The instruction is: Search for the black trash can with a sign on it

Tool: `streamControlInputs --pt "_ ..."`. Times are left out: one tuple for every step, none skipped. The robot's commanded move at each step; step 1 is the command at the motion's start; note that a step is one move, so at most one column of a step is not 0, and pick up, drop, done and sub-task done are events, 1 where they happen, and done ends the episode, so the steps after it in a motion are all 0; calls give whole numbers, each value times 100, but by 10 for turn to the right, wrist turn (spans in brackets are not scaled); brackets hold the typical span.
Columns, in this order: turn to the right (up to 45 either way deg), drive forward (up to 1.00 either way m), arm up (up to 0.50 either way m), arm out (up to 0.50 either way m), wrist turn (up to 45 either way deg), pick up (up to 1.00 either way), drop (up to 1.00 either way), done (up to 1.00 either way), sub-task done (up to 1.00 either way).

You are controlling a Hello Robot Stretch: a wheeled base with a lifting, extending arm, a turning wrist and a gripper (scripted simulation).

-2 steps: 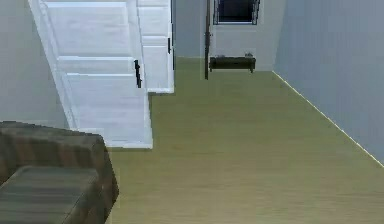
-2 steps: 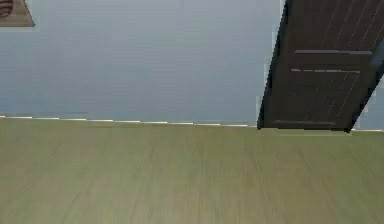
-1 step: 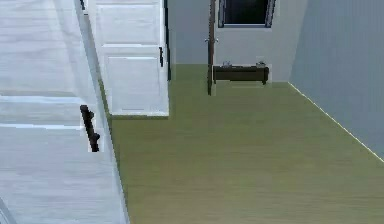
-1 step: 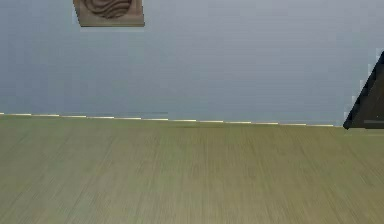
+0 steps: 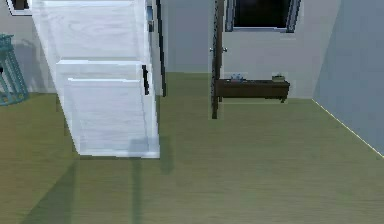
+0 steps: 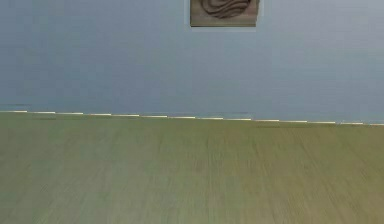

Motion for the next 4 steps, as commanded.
streamControlInputs --pt "90 0 0 0 0 0 0 0 0" --pt "0 35 0 0 0 0 0 0 0" --pt "-450 0 0 0 0 0 0 0 0" --pt "-30 0 0 0 0 0 0 0 0"
